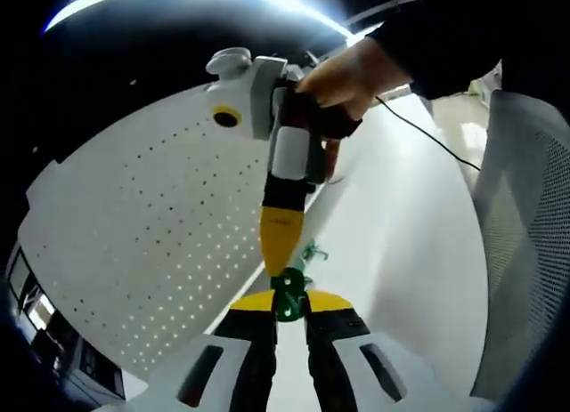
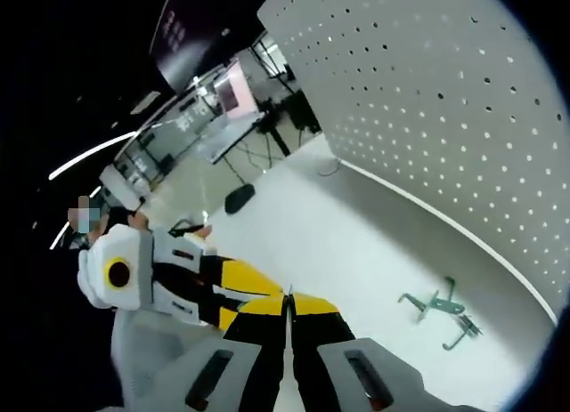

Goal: Insert the hook assembly into the mounting plate slot until the hook locks in place.

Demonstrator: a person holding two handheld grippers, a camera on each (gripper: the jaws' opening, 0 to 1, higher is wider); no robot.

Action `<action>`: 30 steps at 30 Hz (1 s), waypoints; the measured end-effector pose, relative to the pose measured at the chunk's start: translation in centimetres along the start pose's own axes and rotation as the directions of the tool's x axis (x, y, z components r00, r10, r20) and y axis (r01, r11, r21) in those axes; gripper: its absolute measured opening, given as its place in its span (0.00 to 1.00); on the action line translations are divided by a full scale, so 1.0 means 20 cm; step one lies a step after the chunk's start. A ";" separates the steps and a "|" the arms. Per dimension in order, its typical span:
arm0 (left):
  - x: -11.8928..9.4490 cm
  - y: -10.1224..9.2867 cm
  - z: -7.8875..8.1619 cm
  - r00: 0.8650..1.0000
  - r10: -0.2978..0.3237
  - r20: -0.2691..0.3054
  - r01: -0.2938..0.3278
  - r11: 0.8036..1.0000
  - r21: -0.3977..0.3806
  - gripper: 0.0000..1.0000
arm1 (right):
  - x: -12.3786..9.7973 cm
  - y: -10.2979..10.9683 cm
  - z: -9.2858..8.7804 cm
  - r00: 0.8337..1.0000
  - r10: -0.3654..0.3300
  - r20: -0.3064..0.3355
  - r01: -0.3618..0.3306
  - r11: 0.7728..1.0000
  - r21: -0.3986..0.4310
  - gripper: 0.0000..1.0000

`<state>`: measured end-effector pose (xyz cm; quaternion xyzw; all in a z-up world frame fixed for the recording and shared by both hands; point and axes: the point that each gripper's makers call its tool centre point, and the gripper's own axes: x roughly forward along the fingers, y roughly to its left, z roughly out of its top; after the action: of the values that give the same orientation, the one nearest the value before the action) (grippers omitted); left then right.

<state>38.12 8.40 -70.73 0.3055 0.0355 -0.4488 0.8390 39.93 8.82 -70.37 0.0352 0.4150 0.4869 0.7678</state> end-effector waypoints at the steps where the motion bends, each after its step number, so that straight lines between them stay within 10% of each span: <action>1: 0.00 0.00 0.00 1.000 -0.002 -0.001 0.002 1.000 0.001 0.10 | 0.00 0.00 0.00 1.000 0.002 0.000 -0.002 1.000 0.008 0.00; 30: -0.01 0.02 0.00 1.000 0.001 0.018 0.001 0.995 -0.096 0.03 | -0.01 0.04 0.02 1.000 -0.030 0.011 0.030 0.999 -0.016 0.01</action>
<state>38.31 8.67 -70.53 0.2606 0.0495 -0.4493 0.8531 39.61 9.18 -69.60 0.0256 0.4075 0.4785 0.7774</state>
